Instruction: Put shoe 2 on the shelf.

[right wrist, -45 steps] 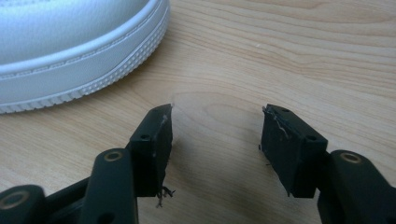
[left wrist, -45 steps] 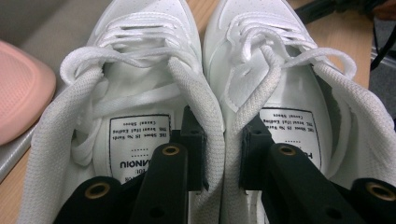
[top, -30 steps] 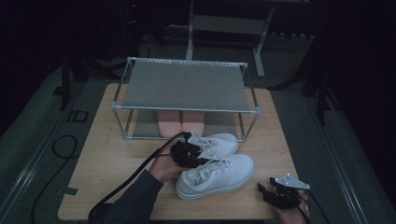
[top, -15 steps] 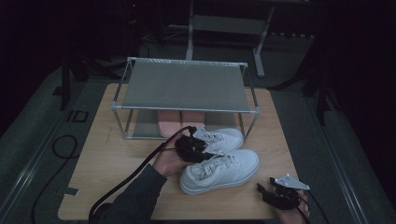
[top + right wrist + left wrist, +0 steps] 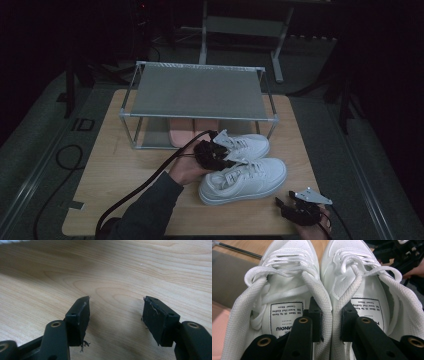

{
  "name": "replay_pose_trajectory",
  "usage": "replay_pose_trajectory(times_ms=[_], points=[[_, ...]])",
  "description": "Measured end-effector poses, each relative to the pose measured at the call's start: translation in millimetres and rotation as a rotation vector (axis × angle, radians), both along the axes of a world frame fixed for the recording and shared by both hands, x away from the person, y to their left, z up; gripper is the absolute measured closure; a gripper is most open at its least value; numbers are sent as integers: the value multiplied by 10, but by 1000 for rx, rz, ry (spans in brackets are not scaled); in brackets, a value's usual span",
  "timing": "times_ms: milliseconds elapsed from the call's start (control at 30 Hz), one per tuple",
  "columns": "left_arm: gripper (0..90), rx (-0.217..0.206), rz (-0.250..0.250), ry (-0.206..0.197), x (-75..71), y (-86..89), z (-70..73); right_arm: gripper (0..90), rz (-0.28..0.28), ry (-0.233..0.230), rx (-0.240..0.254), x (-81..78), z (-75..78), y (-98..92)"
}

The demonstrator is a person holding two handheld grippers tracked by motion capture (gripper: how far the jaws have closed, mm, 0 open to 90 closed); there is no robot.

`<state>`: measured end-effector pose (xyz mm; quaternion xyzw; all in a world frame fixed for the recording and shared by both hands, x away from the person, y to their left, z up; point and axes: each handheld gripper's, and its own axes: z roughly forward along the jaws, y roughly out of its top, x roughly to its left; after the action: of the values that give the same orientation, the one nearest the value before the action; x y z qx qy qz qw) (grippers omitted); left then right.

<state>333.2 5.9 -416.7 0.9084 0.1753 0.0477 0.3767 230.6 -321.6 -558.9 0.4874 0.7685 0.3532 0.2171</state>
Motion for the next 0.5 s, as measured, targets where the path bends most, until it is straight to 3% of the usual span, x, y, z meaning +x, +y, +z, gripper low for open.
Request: replay_pose_trajectory(times_ms=[500], points=[[764, -8, -38, -8, 37, -96, 202, 376, -3, -3, 9, -41, -6, -23]])
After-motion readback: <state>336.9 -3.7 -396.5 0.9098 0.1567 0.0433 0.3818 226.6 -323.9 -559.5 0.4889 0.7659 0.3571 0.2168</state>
